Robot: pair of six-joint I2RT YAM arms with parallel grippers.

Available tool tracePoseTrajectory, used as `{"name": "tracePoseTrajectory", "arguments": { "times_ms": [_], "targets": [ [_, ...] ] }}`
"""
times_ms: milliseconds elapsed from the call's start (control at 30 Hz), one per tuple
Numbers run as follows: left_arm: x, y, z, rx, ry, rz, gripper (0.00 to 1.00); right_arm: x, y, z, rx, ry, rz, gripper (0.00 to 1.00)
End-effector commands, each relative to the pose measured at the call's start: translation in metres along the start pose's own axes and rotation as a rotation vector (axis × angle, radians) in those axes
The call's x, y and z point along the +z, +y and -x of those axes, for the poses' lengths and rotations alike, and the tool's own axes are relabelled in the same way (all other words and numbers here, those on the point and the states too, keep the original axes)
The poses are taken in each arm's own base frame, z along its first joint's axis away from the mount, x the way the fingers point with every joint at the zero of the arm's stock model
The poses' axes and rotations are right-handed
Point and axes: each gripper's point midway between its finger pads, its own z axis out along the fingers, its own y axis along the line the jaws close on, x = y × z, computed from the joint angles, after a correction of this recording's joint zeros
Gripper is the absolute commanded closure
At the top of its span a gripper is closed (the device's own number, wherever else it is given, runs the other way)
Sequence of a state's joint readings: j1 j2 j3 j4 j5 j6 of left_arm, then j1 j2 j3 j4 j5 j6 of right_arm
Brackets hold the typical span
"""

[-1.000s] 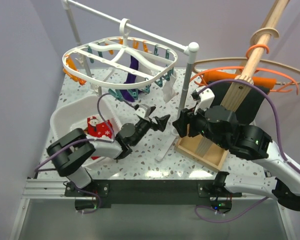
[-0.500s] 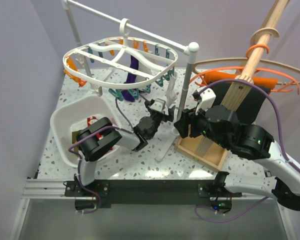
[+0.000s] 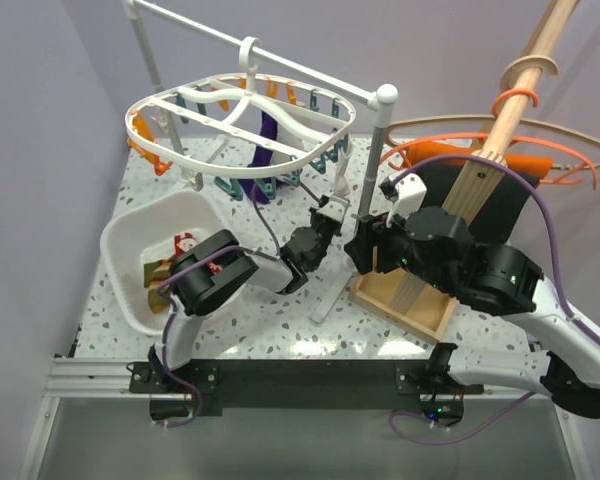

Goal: Remove the socks clipped to the hanger

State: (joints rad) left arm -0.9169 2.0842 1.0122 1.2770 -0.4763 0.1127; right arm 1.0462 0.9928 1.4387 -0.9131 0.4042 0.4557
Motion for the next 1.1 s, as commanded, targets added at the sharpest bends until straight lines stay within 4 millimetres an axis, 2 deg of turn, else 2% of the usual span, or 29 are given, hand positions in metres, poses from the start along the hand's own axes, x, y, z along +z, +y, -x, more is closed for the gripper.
{"name": "tracePoseTrajectory", "arguments": {
  "times_ms": [0, 100, 133, 200, 233, 300, 333, 400, 433, 500, 533, 600, 633, 700, 733, 800, 833, 900, 933, 967, 1000, 1067],
  "targets": [
    [0.009, 0.016, 0.066, 0.012, -0.157, 0.061, 1.00, -0.008, 0.003, 0.015, 0.042, -0.040, 0.013, 0.37],
    [-0.001, 0.014, 0.080, -0.018, -0.135, 0.013, 1.00, -0.005, 0.004, 0.013, 0.044, -0.040, 0.015, 0.37],
    [-0.007, 0.012, 0.101, -0.043, -0.168, -0.026, 1.00, -0.004, 0.004, 0.012, 0.041, -0.037, 0.015, 0.37],
    [-0.019, 0.007, 0.097, -0.080, -0.120, -0.082, 1.00, -0.001, 0.006, 0.011, 0.039, -0.032, 0.016, 0.37],
    [-0.025, 0.006, 0.117, -0.113, -0.139, -0.117, 1.00, 0.001, 0.005, 0.011, 0.037, -0.030, 0.013, 0.37],
    [-0.036, 0.000, 0.111, -0.125, -0.071, -0.170, 1.00, 0.004, 0.005, 0.009, 0.031, -0.026, 0.002, 0.37],
    [-0.042, -0.003, 0.127, -0.172, -0.084, -0.208, 1.00, 0.004, 0.004, 0.009, 0.030, -0.028, -0.002, 0.37],
    [-0.052, -0.006, 0.124, -0.202, -0.034, -0.244, 1.00, 0.006, 0.002, 0.009, 0.028, -0.034, -0.014, 0.36],
    [-0.058, -0.007, 0.137, -0.221, -0.045, -0.268, 1.00, 0.006, 0.002, 0.010, 0.028, -0.037, -0.017, 0.36],
    [-0.068, -0.006, 0.133, -0.253, -0.003, -0.278, 1.00, 0.006, 0.002, 0.014, 0.032, -0.049, -0.016, 0.36],
    [-0.074, -0.003, 0.145, -0.266, -0.019, -0.285, 1.00, 0.005, 0.002, 0.015, 0.034, -0.054, -0.018, 0.36],
    [-0.084, 0.000, 0.142, -0.289, 0.017, -0.286, 1.00, 0.006, 0.003, 0.019, 0.043, -0.065, -0.016, 0.36],
    [-0.089, 0.004, 0.153, -0.311, 0.004, -0.285, 1.00, 0.006, 0.004, 0.021, 0.050, -0.074, -0.015, 0.36],
    [-0.099, 0.004, 0.148, -0.335, 0.043, -0.301, 1.00, 0.007, 0.006, 0.022, 0.059, -0.075, -0.014, 0.37],
    [-0.104, 0.007, 0.159, -0.348, 0.028, -0.307, 1.00, 0.009, 0.006, 0.023, 0.063, -0.077, -0.018, 0.37],
    [-0.114, 0.009, 0.155, -0.362, 0.061, -0.308, 1.00, 0.011, 0.007, 0.026, 0.066, -0.077, -0.028, 0.37],
    [-0.119, 0.014, 0.165, -0.381, 0.044, -0.305, 1.00, 0.015, 0.007, 0.026, 0.060, -0.069, -0.039, 0.37],
    [-0.130, 0.016, 0.162, -0.400, 0.072, -0.314, 1.00, 0.019, 0.007, 0.028, 0.051, -0.069, -0.055, 0.37],
    [-0.136, 0.020, 0.173, -0.415, 0.049, -0.319, 1.00, 0.023, 0.009, 0.030, 0.042, -0.064, -0.064, 0.37],
    [-0.143, 0.022, 0.167, -0.415, 0.072, -0.317, 1.00, 0.024, 0.008, 0.032, 0.034, -0.066, -0.073, 0.37],
    [-0.150, 0.027, 0.178, -0.440, 0.048, -0.319, 1.00, 0.027, 0.009, 0.033, 0.027, -0.064, -0.076, 0.37],
    [-0.160, 0.030, 0.176, -0.451, 0.064, -0.319, 1.00, 0.033, 0.010, 0.036, 0.012, -0.068, -0.092, 0.37]
  ]
}}
